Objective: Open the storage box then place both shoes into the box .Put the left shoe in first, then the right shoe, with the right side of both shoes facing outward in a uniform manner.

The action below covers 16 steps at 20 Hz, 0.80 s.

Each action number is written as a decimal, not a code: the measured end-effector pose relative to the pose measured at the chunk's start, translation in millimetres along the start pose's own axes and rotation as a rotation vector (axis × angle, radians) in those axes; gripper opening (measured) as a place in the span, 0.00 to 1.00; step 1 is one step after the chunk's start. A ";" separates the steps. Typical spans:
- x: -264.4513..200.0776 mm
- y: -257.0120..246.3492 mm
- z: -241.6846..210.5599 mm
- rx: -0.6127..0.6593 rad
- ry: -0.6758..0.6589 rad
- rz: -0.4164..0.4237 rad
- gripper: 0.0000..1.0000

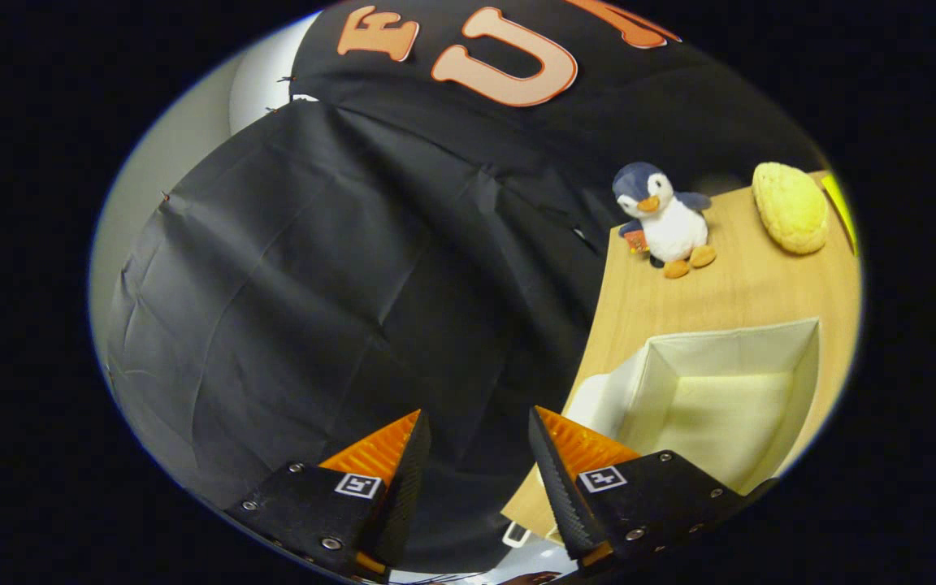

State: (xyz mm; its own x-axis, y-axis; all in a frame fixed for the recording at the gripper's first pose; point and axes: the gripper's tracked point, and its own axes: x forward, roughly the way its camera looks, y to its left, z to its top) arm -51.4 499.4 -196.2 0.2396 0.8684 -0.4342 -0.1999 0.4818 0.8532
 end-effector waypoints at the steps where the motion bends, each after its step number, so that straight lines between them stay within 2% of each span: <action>1: -9.8 -9.2 -1.4 -0.028 -0.007 -0.025 0.76; 5: -47.9 -48.9 -0.5 -0.137 -0.043 -0.126 0.88; 12: -121.6 -123.9 -10.8 -0.311 -0.088 -0.311 0.94; 16: -164.7 -183.6 -27.4 -0.298 -0.084 -0.437 0.96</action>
State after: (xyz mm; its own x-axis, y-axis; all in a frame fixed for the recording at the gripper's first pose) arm -80.2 271.1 -289.3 0.4340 0.5728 -0.6954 -0.3227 0.8195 0.4737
